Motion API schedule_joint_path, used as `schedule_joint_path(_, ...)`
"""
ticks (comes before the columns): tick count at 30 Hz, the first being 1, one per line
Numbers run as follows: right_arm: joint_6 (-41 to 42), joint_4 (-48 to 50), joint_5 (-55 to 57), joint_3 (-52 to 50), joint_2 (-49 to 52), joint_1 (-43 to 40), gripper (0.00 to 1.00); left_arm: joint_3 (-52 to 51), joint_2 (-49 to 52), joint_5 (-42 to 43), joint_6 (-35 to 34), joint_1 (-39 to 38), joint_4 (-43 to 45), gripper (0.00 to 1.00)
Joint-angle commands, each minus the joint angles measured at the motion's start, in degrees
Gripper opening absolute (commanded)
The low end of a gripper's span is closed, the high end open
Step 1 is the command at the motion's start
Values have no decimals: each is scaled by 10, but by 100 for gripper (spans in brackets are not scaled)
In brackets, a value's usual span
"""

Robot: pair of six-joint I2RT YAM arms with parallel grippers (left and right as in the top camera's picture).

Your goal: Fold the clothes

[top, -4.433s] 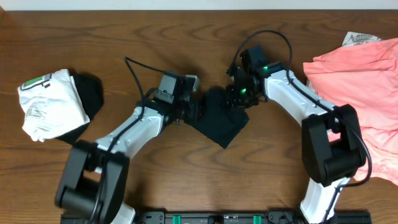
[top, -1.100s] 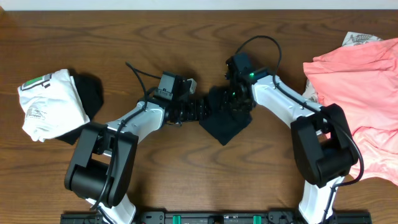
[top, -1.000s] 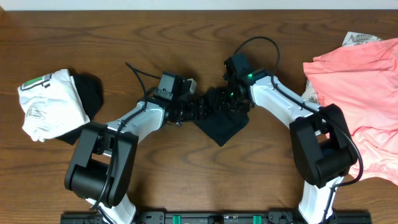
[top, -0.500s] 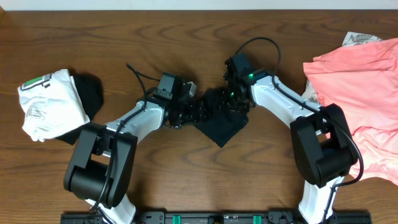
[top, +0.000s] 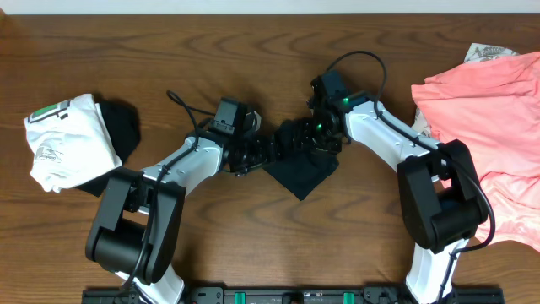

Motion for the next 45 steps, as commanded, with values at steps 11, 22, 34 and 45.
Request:
schedule_joint_path(11,9,-5,-10,-8,16,12,62,-19,71,-25,-20,-16,73,71)
schedule_joint_path(22,9,-5,-10,-8,16,13,62,-19,71,-16,-20,-16,90,8)
schedule_joint_path(34,5,-5,8,-8,16,4,70,-19,-5,-1,-16,-15,102,6)
schedule_joint_path(45,5,-31,22,-8,16,-18,70,-19,-75,-89,-1,27,3,6)
